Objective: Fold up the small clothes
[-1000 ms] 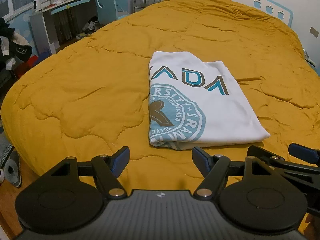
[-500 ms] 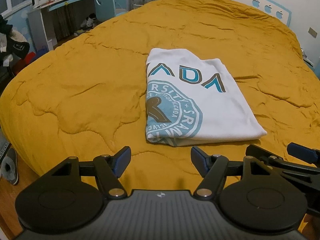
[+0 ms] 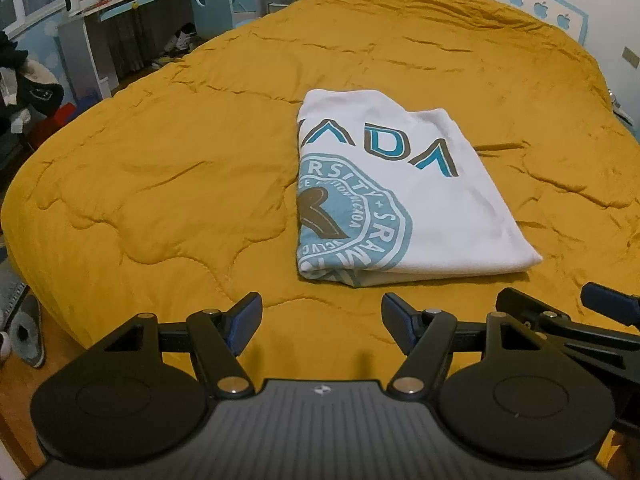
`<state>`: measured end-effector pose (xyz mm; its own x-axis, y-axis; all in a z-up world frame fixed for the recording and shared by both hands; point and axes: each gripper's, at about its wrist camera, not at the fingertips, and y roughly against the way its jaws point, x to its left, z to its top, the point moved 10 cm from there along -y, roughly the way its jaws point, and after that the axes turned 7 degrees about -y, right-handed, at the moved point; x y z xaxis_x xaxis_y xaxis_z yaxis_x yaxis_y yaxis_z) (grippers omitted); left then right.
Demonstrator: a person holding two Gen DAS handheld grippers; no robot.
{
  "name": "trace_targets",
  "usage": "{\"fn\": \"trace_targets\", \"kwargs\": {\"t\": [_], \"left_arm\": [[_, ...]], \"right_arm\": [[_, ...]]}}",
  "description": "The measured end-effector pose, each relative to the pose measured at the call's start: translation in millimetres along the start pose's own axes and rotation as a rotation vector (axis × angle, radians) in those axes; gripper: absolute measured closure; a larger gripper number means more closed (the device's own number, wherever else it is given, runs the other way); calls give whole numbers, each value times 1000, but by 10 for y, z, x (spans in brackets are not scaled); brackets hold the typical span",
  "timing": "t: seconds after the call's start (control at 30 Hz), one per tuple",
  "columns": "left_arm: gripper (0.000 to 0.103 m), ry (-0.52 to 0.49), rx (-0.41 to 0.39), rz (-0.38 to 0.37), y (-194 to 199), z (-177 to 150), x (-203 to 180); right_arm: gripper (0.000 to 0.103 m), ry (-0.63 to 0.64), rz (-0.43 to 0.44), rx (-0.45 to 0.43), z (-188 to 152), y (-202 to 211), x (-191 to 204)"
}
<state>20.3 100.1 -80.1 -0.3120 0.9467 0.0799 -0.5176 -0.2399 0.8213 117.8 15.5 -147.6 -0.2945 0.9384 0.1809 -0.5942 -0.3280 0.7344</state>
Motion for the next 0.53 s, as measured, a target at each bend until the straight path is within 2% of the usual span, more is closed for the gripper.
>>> {"fn": "trace_targets", "kwargs": {"t": [0.53], "left_arm": [[23,-36,-12,18,-3,18,-28]], "right_arm": [[21,-6,-10,9,-12,10,-28]]}}
